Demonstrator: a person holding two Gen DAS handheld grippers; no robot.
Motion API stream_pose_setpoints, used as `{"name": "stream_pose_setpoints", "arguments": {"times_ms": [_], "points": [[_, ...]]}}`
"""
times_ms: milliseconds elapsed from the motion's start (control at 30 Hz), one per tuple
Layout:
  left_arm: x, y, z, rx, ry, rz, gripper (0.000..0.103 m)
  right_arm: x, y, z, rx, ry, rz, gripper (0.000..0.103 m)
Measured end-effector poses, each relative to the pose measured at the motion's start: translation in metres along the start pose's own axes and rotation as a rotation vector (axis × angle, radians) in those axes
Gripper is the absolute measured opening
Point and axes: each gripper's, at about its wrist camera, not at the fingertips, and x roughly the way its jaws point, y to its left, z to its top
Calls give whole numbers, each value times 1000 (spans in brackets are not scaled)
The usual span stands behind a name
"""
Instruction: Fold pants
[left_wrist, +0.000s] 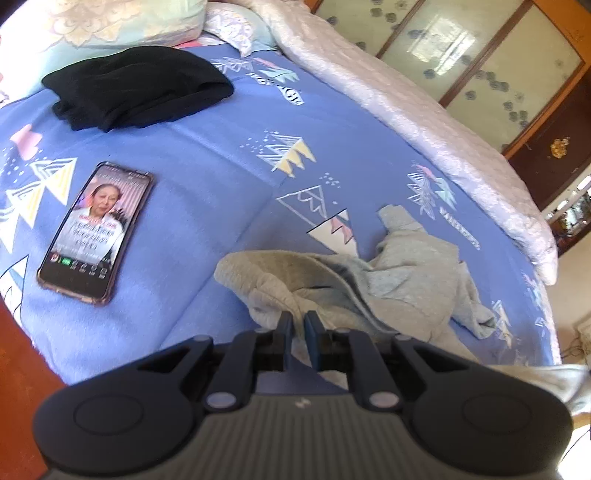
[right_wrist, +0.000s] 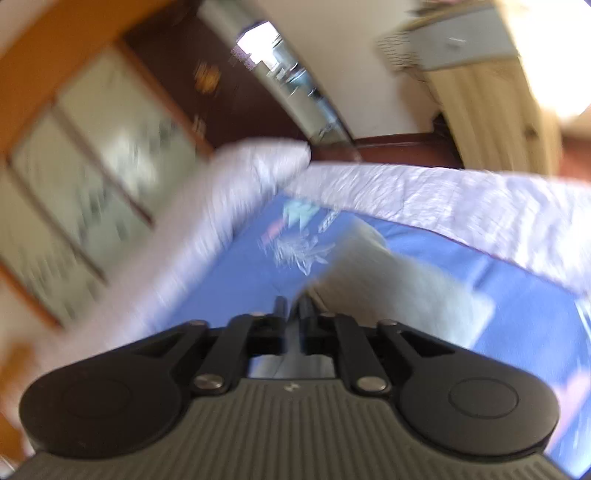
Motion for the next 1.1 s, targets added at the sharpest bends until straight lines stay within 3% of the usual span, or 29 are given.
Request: {"name": "stream_pose_setpoints", "arguments": {"times_ms": [33, 100, 200, 333, 467, 567, 633, 667, 733, 833, 900, 967, 1033, 1100], "points": [[1, -1, -3, -5, 3, -3, 9, 14, -1, -7, -26, 25, -52, 29], [1, -3, -7, -6, 12, -11, 9, 25, -16, -20, 14, 37, -101, 32], [4, -9, -14, 37, 21, 15, 9, 22, -53, -38, 122, 59, -47, 32], [13, -13, -15, 72, 60, 41, 9, 12, -97, -73, 152, 128, -73, 32], [12, -18, -18, 83, 53, 46, 9, 9, -115, -105, 202, 171, -67, 33], [11, -23, -21, 99, 51, 51, 9, 16, -109, -110, 232, 188, -48, 33], [12, -25, -23, 112, 48, 61, 9, 23, -97, -109, 200, 196, -31, 24], [12, -26, -25, 117, 45, 67, 9, 23, -90, -108, 166, 200, -50, 5], [15, -25, -27, 121, 42, 86, 9, 12, -82, -106, 108, 150, -125, 5], [21, -20, -32, 121, 72, 86, 11, -29, -86, -95, 86, -36, -218, 5], [25, -19, -38, 144, 107, 90, 20, -49, -97, -92, 70, -101, -303, 6], [20, -17, -41, 202, 115, 95, 24, -60, -108, -92, 52, -107, -370, 15], [5, -14, -43, 267, 68, 87, 27, -74, -117, -90, 39, -120, -393, 31], [-13, -13, -45, 315, 17, 85, 32, -94, -122, -88, 53, -173, -393, 34]]}}
